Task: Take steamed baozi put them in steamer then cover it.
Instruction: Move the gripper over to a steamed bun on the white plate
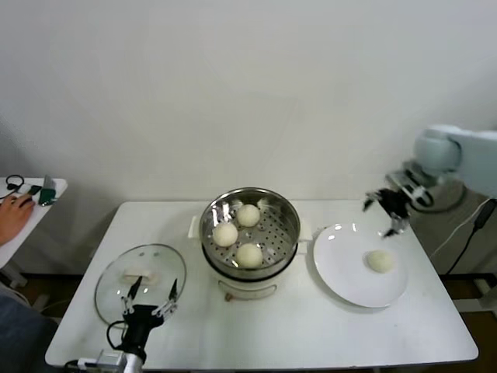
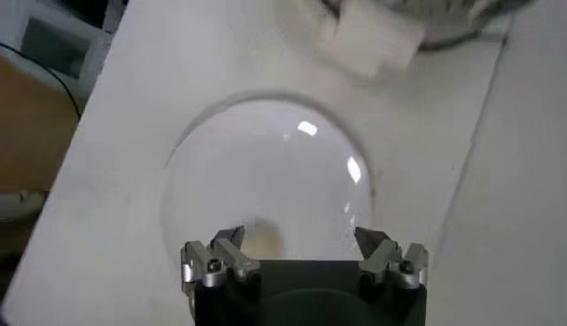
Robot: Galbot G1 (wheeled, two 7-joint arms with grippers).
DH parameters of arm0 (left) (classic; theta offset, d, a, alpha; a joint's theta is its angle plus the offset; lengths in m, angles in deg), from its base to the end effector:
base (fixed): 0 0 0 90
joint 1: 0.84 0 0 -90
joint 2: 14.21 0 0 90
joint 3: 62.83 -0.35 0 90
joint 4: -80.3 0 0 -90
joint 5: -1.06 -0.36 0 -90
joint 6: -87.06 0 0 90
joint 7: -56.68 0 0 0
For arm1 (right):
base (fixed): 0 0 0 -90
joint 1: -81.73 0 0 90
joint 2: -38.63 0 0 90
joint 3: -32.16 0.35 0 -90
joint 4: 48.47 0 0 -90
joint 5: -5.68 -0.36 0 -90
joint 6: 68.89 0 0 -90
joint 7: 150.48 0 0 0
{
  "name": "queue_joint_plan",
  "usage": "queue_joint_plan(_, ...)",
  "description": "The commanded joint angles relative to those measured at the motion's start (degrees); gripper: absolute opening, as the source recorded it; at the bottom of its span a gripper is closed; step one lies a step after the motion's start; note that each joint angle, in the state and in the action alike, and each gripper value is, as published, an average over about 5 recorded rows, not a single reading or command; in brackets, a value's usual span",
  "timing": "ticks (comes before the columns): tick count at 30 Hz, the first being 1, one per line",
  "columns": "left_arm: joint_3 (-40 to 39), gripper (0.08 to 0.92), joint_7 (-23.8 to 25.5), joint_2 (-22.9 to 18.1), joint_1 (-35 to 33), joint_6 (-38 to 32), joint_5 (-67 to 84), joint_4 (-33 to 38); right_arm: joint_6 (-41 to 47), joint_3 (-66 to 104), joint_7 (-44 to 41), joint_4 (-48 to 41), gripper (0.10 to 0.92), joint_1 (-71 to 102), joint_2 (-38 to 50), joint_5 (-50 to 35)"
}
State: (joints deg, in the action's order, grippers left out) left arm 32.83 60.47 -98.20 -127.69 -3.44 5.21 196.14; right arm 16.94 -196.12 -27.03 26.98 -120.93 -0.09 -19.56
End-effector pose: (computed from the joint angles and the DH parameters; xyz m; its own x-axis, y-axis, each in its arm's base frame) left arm 0.1449 0.0520 -0.3444 -0.9836 0.0239 0.1786 0.0352 0.9976 0.0601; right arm 0.5214 -0.1986 -0.0642 -0.1369 -0.1064 0.9849 -0.9516 -0.2622 -0.1606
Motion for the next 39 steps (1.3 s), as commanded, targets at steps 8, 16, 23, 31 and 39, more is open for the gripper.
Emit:
queue_joint_plan(8, 0.0, 0.823, 0.1, -0.8, -0.6, 0.0, -1.5, -0.6, 7.5, 22.3, 2.3, -13.7, 0.823, 30.0, 5.7, 11.4)
queue_joint_plan(16, -0.3, 0.823, 0.0, -1.4, -0.8, -0.1, -2.2, -1.0, 6.4, 27.8, 3.3, -19.5, 0.823, 36.1, -0.6, 12.3)
queue_joint_plan(23, -0.2, 0.823, 0.0, -1.4, -0.8, 0.0, -2.3, -1.1, 6.4, 30.1, 3.3, -22.7, 0.823, 39.1, -3.8, 13.2)
queue_joint_plan(31, -0.3, 0.823, 0.0, -1.3, -0.5, 0.1, -2.3, -1.3, 6.4, 32.0, 3.5, -24.0, 0.818, 40.6, -4.8, 13.8)
queue_joint_plan(39, -0.2, 0.823, 0.0, -1.3, -0.4, 0.0, -2.1, -1.3, 6.4, 31.3, 2.5, -23.6, 0.683, 38.9, -4.7, 13.7)
